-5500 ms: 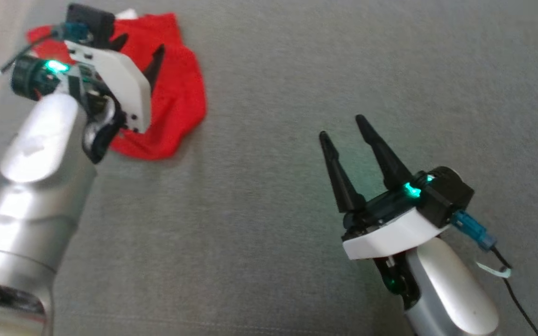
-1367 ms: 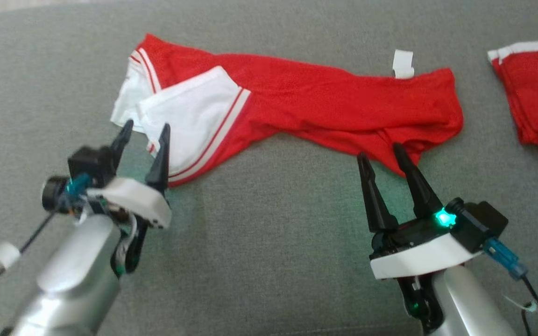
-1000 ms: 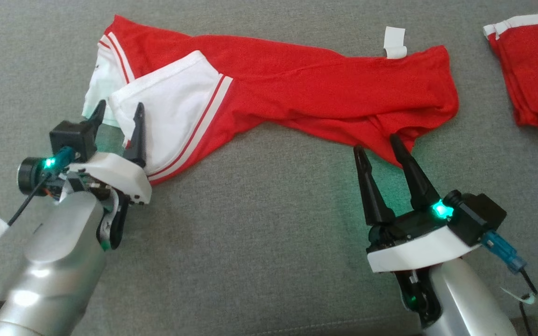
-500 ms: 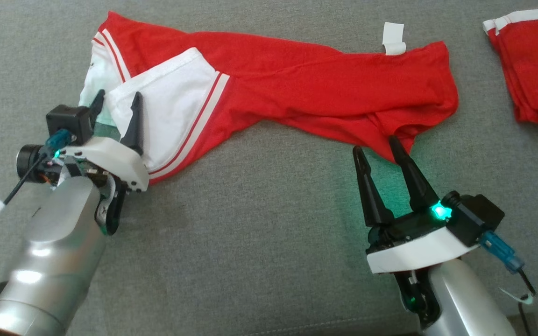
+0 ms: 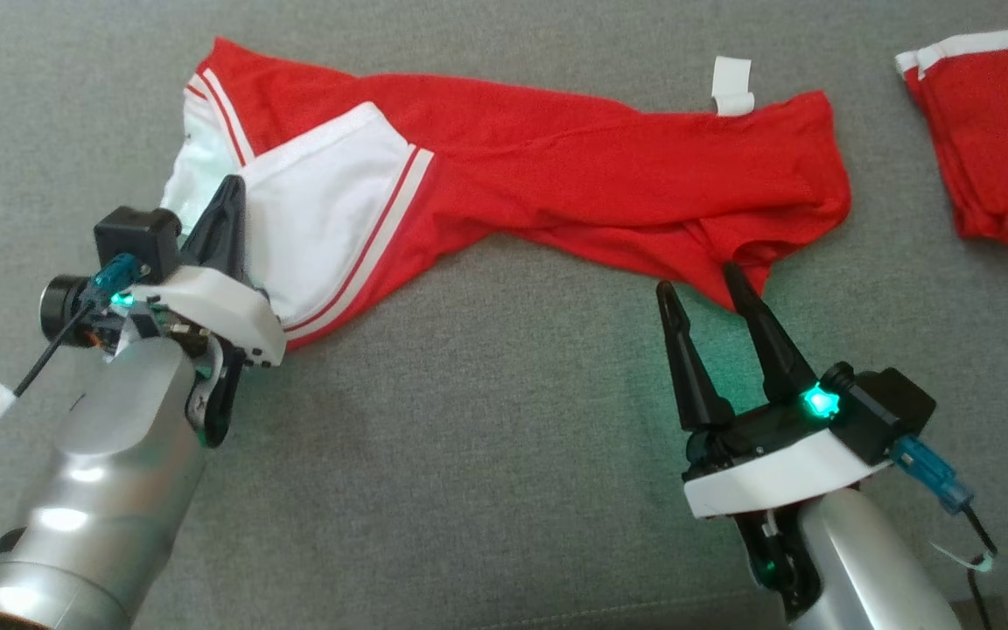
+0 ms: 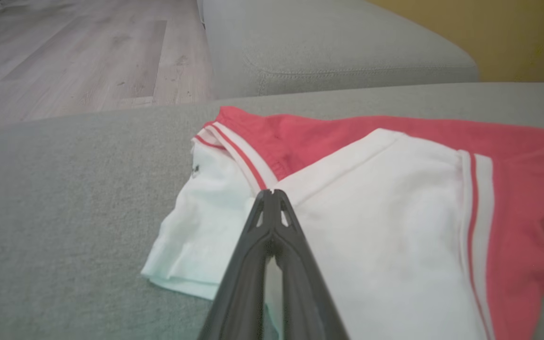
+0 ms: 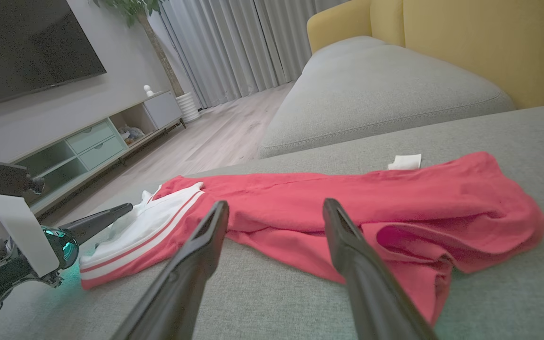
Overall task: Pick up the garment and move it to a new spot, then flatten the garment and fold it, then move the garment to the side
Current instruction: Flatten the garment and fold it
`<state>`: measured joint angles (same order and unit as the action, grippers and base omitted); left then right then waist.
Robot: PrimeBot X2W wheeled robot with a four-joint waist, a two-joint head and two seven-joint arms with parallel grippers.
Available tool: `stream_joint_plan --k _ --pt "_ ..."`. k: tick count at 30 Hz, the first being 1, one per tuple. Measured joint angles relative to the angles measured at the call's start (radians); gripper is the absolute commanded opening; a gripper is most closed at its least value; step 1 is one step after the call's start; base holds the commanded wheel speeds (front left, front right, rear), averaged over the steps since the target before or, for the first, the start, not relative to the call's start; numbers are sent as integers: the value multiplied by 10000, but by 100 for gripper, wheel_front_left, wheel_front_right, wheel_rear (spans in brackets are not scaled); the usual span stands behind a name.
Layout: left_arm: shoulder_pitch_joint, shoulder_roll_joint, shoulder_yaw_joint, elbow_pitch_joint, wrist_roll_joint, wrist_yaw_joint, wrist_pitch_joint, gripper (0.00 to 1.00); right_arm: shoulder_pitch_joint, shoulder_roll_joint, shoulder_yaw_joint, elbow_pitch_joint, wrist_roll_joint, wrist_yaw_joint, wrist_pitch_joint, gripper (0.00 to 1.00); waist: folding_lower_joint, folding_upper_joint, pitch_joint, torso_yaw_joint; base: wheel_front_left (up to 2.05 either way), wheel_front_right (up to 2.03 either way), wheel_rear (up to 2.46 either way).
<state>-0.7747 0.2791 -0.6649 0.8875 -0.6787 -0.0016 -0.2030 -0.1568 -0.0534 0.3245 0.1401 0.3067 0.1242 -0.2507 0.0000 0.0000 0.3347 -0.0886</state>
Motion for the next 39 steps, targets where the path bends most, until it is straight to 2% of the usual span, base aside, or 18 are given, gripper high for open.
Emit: stream_joint_plan --k 6,10,17,18,19,20,26,31,35,39 --pt "-1 111 -117 -842 159 -73 -198 0 9 0 117 92 90 0 0 100 0 0 -480 10 0 0 0" --pt "-7 506 -125 -1580 307 35 -196 0 28 0 276 138 219 0 0 100 -1 0 -826 -71 0 0 0" --pt "121 913 -117 -3626 316 658 -117 0 204 0 253 127 362 0 0 100 -1 0 -1495 -207 0 0 0" --pt "245 945 -117 -4017 316 809 -79 25 291 0 249 117 362 0 0 100 -2 0 -1594 -191 0 0 0" --pt "438 997 -117 -4399 364 1035 -77 80 362 0 245 117 362 0 0 100 -2 0 -1688 -165 0 0 0" --pt "679 1070 -119 -4757 422 1262 -48 100 433 0 228 109 362 0 0 100 -2 0 -1776 -131 0 0 0" --pt "3034 1379 -161 -6765 462 2629 -13 100 665 0 -102 38 336 0 0 100 -2 0 -2194 257 0 0 0" --pt "4843 1214 -205 -7814 288 3522 -184 100 881 2 -360 23 194 0 0 100 -2 0 -2404 675 0 0 0" --pt "5616 1062 -240 -7984 188 3724 -251 100 975 2 -401 23 123 0 0 100 -2 0 -2481 879 0 0 0" --pt "5755 1066 -224 -7992 192 3724 -286 100 1029 6 -378 -8 82 0 17 100 -1 0 -2504 1040 0 0 0"
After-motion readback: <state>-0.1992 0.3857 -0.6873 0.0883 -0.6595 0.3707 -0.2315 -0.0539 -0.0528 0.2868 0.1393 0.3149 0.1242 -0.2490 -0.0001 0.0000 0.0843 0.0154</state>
